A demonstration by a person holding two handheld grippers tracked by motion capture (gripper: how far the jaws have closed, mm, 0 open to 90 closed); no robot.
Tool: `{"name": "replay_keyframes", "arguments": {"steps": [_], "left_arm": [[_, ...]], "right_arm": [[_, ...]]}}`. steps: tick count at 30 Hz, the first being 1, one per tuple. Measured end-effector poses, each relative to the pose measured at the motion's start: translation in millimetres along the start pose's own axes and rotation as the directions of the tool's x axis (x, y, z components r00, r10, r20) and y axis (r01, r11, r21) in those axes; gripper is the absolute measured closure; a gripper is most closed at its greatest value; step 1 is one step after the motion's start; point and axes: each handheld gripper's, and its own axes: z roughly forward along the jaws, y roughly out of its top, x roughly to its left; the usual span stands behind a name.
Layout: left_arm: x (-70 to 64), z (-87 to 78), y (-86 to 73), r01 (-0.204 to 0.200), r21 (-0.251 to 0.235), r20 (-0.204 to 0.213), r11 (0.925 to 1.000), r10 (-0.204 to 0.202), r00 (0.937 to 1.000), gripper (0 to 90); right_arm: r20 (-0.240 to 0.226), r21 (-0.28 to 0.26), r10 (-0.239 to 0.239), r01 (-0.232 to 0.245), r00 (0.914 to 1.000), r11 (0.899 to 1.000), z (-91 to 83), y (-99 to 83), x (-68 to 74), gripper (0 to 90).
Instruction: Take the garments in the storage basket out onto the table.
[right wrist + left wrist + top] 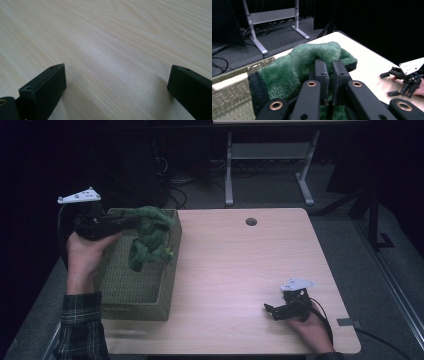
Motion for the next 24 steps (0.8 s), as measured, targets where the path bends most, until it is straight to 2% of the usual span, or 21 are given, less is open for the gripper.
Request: {"name": "replay_keyframes", "arguments": {"steps": [7,16,24], "left_arm": [[-16.7,13.4,10.8,-0.021,-0.002,0.026,0.9998,0.021,0.9994,84.7],[-35.6,37.9,16.1,-0.040,0.012,0.061,0.9991,0.039,0.9974,85.0],[-55.8,62.1,20.1,-0.061,0.020,0.114,0.9979,0.058,0.9917,85.0]], "right_arm": [[0.000,0.000,0.000,0.000,1.0000,1.000,0.0,0.0,0.0,1.8],[0.000,0.000,0.000,0.000,1.0000,1.000,0.0,0.0,0.0,1.8],[0.000,0.000,0.000,0.000,1.0000,1.000,0.0,0.0,0.0,1.8]]}}
